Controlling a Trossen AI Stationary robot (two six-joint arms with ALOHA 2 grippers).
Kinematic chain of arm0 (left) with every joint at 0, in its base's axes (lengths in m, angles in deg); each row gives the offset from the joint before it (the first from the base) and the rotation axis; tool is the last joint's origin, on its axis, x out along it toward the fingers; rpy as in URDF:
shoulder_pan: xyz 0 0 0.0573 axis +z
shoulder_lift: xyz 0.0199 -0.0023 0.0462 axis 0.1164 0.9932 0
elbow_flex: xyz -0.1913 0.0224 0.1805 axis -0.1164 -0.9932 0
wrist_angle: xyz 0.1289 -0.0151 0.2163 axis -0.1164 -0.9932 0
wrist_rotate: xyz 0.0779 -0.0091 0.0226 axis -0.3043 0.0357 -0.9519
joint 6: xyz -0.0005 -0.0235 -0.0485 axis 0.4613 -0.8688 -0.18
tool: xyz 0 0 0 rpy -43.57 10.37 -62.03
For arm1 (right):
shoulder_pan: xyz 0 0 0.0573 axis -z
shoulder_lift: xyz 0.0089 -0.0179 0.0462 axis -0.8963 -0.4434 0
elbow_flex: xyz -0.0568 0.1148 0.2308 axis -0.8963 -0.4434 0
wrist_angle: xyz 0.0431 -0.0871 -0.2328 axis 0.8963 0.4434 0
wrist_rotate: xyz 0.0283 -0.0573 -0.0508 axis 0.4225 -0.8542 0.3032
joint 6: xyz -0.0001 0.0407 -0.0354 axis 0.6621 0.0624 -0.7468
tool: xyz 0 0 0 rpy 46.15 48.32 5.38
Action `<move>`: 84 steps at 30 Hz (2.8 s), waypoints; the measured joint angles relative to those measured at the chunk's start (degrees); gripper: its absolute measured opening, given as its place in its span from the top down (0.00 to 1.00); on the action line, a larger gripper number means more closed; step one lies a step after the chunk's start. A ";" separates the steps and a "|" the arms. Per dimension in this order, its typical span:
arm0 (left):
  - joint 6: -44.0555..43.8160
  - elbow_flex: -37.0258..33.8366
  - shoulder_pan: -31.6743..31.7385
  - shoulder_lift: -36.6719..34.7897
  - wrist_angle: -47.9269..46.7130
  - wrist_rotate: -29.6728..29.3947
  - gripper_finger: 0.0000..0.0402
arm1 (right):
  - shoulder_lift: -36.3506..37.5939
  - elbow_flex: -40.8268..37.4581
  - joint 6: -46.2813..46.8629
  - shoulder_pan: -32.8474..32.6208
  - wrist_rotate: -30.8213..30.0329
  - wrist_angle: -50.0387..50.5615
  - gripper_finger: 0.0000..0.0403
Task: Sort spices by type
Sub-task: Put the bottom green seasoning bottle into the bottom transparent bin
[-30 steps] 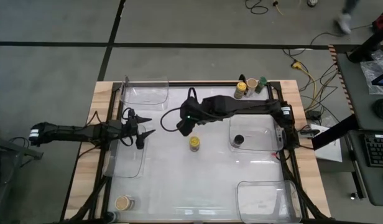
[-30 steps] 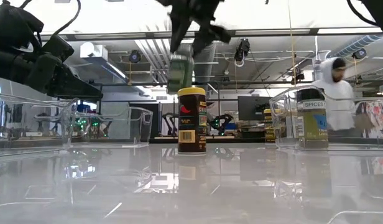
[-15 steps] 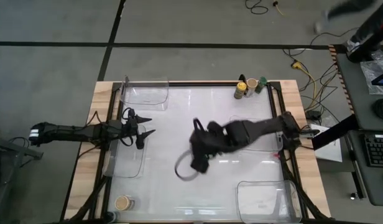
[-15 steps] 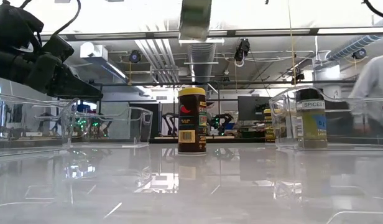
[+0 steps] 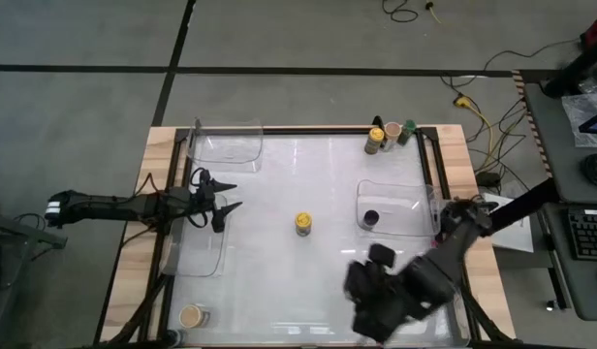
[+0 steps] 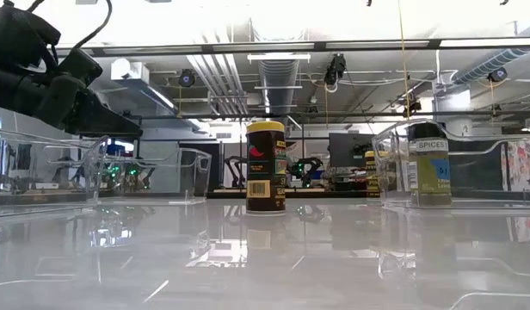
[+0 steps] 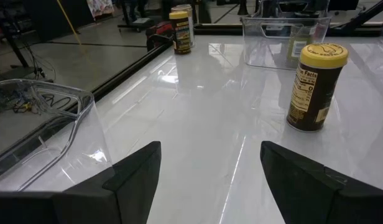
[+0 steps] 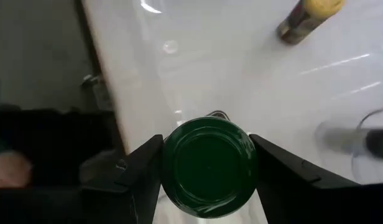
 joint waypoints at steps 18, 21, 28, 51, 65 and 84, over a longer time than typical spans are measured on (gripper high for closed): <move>0.00 0.00 -0.01 0.20 0.00 0.01 0.35 | 1.35 -8.77 19.46 -14.75 1.35 -0.20 0.50; 0.00 0.01 -0.01 0.22 0.00 0.01 0.35 | 1.37 -11.44 21.26 -14.84 3.39 -0.12 0.50; 0.02 -0.01 -0.01 0.40 0.00 0.01 0.35 | 1.56 -15.99 22.17 -15.46 5.18 -0.17 0.50; 0.00 0.01 -0.01 0.52 -0.02 0.01 0.35 | 15.97 -47.87 27.65 -13.32 5.91 -23.54 0.50; 0.01 -0.01 0.01 0.59 0.09 0.00 0.35 | 14.33 -54.34 29.91 -14.74 3.68 -37.10 0.50; 0.02 -0.01 0.01 0.59 0.35 0.01 0.35 | 12.03 -50.41 29.55 -16.10 3.22 -36.72 0.49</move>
